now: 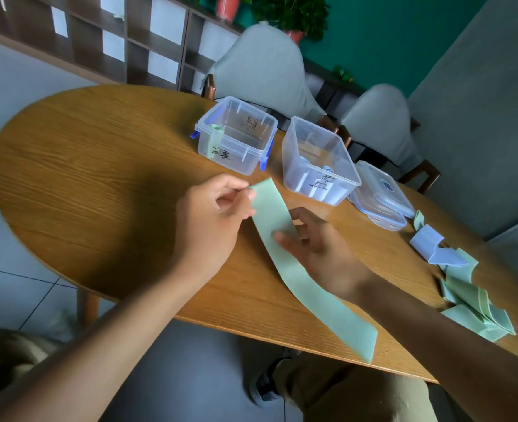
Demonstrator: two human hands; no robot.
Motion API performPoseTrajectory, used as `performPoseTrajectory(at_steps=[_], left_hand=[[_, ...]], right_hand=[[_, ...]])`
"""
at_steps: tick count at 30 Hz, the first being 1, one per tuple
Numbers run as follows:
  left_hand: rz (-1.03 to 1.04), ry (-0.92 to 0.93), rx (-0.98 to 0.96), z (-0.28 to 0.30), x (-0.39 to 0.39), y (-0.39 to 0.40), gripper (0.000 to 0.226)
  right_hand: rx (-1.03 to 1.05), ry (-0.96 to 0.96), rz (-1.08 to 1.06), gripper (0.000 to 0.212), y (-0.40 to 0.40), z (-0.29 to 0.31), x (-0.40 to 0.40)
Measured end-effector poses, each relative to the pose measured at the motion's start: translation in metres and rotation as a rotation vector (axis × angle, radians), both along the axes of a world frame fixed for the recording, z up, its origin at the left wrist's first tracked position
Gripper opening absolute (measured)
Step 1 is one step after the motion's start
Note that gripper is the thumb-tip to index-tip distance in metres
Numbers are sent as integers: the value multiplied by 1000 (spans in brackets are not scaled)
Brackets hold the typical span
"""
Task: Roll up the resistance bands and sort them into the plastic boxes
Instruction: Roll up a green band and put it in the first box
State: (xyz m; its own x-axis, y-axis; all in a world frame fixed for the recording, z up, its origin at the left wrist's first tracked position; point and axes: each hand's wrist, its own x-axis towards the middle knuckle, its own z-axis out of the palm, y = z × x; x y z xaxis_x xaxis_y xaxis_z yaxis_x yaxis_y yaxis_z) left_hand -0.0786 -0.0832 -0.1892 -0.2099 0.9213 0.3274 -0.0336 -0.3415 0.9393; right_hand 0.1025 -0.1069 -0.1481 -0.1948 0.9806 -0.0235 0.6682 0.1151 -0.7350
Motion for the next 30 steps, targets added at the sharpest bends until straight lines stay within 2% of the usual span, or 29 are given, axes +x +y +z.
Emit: performPoseTrajectory(at_steps=[3,5,8,11,16,19,26,30], left_hand=[[107,36,77,0,2,3,19],[98,51,91,1,5,6,23],[2,119,87,-3,14,12,17],[-115,240,35,-7,21,14,32],[-405,326,-98,-13,25,22,63],[-434,483,-57,-18,27,25,70],[-289,566,-42,-16,25,15,51],[-245,663,-41,-14,20,0,38]], right_hand=[[-66,-4,-66,16,-4,0,5],[-133,54,-137,18,-8,-1,7],[-209,109,-210,23,-16,-1,9],[-261,104,-223,27,-24,-1,12],[-285,64,-241,31,-39,-3,15],[-266,107,-310,40,-43,-7,14],[-281,213,-368,42,-24,-10,10],[-296,359,-381,40,-11,-9,4]])
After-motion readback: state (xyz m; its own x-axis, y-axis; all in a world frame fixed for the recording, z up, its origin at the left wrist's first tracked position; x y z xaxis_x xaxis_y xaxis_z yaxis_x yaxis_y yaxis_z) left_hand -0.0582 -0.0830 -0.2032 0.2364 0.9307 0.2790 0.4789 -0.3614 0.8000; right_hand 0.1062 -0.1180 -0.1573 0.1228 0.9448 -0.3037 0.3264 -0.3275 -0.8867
